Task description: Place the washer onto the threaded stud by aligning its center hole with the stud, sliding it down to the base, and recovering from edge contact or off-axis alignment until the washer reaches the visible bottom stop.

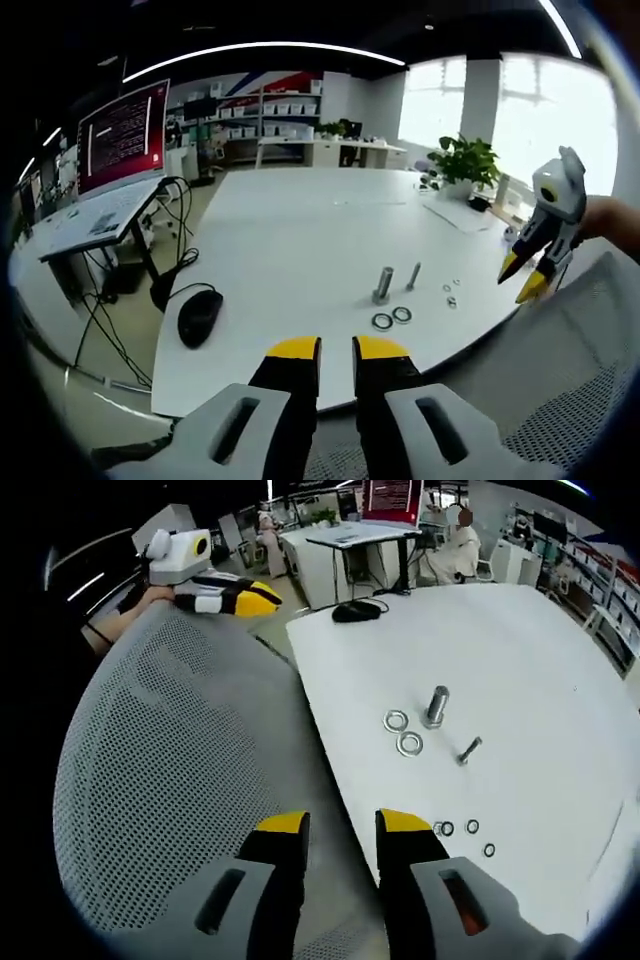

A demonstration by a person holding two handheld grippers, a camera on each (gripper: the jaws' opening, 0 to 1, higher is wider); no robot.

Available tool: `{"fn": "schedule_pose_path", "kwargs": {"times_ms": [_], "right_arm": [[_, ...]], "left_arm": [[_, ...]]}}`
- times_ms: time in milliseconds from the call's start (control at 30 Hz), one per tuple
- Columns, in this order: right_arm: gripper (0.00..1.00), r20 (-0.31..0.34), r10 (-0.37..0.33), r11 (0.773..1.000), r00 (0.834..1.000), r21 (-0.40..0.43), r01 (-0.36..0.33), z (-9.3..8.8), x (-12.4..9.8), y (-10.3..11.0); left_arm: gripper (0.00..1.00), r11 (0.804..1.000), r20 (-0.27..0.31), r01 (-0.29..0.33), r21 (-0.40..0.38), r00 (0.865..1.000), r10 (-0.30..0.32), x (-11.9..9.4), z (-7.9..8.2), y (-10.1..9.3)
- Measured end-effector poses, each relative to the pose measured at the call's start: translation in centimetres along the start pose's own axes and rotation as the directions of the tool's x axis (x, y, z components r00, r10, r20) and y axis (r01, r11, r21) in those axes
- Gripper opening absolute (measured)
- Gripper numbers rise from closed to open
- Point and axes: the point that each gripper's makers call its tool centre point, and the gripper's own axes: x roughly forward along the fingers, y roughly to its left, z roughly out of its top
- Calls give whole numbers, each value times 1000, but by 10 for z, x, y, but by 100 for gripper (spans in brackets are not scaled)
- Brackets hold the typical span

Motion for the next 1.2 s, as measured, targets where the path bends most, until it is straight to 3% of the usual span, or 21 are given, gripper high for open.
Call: {"fn": "schedule_pose_path", "kwargs": {"times_ms": [200, 367, 833, 1200], "right_arm": [[29, -68, -43, 991, 997, -131, 34, 1, 19, -21], [29, -117, -76, 984, 990, -171, 55, -2, 33, -39], [36, -220, -107, 977, 970, -206, 61, -7, 81, -74], [37, -273, -74, 978, 959, -206, 16, -6, 116, -78]], "left_arm": [[10, 1000, -5, 5, 6, 1000, -5, 0, -1, -1], [11, 1000, 2, 6, 4, 1000, -6, -1, 0, -1], [13, 1000, 9, 10, 0, 1000, -10, -1, 1, -2], [13, 1000, 14, 10, -3, 1000, -10, -1, 1, -3]]}}
